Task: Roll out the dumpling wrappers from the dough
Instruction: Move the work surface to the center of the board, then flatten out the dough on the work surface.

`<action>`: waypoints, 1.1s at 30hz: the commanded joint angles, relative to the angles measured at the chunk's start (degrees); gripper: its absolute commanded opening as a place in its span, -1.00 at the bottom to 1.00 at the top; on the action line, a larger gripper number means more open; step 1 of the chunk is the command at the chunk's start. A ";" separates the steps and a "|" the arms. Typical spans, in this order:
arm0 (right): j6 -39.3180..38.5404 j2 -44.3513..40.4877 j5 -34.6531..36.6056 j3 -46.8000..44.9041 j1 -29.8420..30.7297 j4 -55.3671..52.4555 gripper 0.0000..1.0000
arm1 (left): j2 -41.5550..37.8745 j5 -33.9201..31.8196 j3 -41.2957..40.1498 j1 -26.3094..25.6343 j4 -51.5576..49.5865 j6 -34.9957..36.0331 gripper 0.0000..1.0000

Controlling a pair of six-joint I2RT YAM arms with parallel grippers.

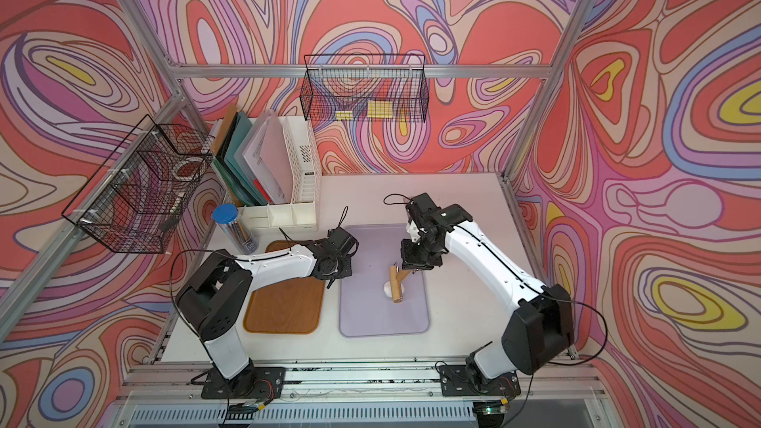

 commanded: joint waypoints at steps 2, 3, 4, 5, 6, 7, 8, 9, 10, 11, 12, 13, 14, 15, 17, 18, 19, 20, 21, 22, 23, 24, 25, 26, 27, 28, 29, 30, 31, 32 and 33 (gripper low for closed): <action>1.31 1.39 1.42 -0.02 1.17 2.83 -1.00 | 1.04 -1.46 -0.12 0.92 3.00 -1.55 -1.00; 1.50 2.32 1.70 -0.16 1.55 3.20 -1.00 | 1.04 -1.10 -0.33 1.01 3.41 -1.55 -1.00; 1.56 3.03 2.22 -0.30 2.02 3.27 -1.00 | 1.08 -0.35 -0.44 1.20 3.77 -1.47 -1.00; 1.57 4.04 3.02 -0.46 2.52 3.15 -1.00 | 1.21 0.23 -0.53 1.27 3.88 -1.46 -1.00; 1.45 5.06 4.01 -0.76 2.96 2.83 -1.00 | 1.30 0.66 -0.59 1.33 4.15 -1.62 -1.00; 1.24 6.00 4.90 -1.12 3.33 2.39 -1.00 | 1.28 0.95 -0.82 1.36 4.39 -1.68 -1.00; 1.13 7.29 6.83 -1.30 3.94 1.23 -1.00 | 1.22 1.15 -1.04 1.36 4.73 -1.81 -1.00; 1.18 8.60 9.99 -1.19 4.70 -0.27 -1.00 | 1.22 1.25 -1.26 1.36 5.00 -1.89 -1.00; 1.30 9.55 12.37 -1.22 5.31 -1.42 -1.00 | 1.13 1.32 -1.39 1.41 5.10 -1.97 -1.00; 1.51 10.58 14.31 -1.30 5.98 -2.37 -1.00 | 0.97 1.61 -1.53 1.45 5.31 -2.03 -1.00; 1.83 11.49 16.04 -1.15 6.87 -3.12 -1.00 | 0.78 1.81 -1.66 1.45 5.56 -2.07 -1.00; 2.17 12.29 17.66 -1.10 7.67 -3.79 -1.00 | 0.69 1.97 -1.71 1.45 5.61 -2.07 -1.00; 2.64 13.49 19.96 -0.70 8.57 -4.94 -1.00 | 0.50 1.97 -1.84 1.46 5.64 -2.08 -1.00; 3.32 14.37 22.00 -0.52 9.21 -5.65 -1.00 | 0.30 1.96 -1.97 1.46 5.65 -2.08 -1.00; 4.17 15.20 24.35 -0.76 9.68 -6.02 -1.00 | -0.09 1.73 -2.32 1.45 5.79 -2.08 -1.00; 4.54 15.21 24.94 -1.24 9.62 -5.69 -1.00 | -0.34 1.55 -2.50 1.58 5.80 -2.08 -1.00; 4.59 15.12 25.44 -1.64 9.63 -5.41 -1.00 | -0.53 1.46 -2.67 1.63 5.79 -2.05 -1.00; 4.58 14.96 25.58 -1.78 9.65 -5.15 -1.00 | -0.74 1.42 -2.80 1.67 5.74 -1.99 -1.00; 4.25 14.88 24.54 -1.55 9.62 -4.61 -1.00 | -0.88 1.37 -2.89 1.71 5.65 -1.99 -1.00; 3.59 14.50 22.58 -1.42 9.65 -3.44 -1.00 | -1.06 1.34 -2.94 1.72 5.63 -1.99 -1.00; 2.47 13.60 18.18 -1.22 9.63 -1.17 -1.00 | -1.23 1.33 -3.07 1.72 5.50 -1.99 -1.00; 1.36 12.32 12.80 -0.89 9.67 1.66 -1.00 | -1.40 1.37 -3.17 1.72 5.55 -1.99 -1.00; 0.88 11.08 8.51 -0.55 9.91 4.10 -1.00 | -1.51 1.35 -3.16 1.72 5.52 -1.99 -1.00; 0.69 9.81 4.23 -0.04 9.93 6.30 -1.00 | -1.73 1.42 -3.20 1.72 5.50 -1.99 -1.00; 0.31 8.50 0.49 0.62 9.90 8.32 -1.00 | -1.85 1.33 -3.25 1.72 5.38 -2.03 -1.00; 0.16 7.27 -2.16 1.07 9.89 9.91 -1.00 | -1.94 1.25 -3.25 1.72 5.37 -2.08 -1.00; 0.48 5.97 -4.27 1.65 9.93 11.25 -1.00 | -2.04 1.17 -3.29 1.72 5.19 -2.00 -1.00; 0.44 4.85 -5.71 2.40 9.89 11.74 -1.00 | -2.12 1.11 -3.16 1.72 5.11 -2.01 -1.00; 0.43 4.04 -6.19 3.13 9.89 11.59 -1.00 | -2.20 1.05 -3.16 1.72 5.06 -1.99 -1.00; 0.35 3.33 -5.50 4.01 9.89 10.41 -1.00 | -2.21 1.07 -3.16 1.72 5.02 -1.98 -1.00; -0.05 2.99 -3.93 5.08 9.91 8.37 -1.00 | -2.21 1.05 -3.16 1.73 5.02 -2.01 -1.00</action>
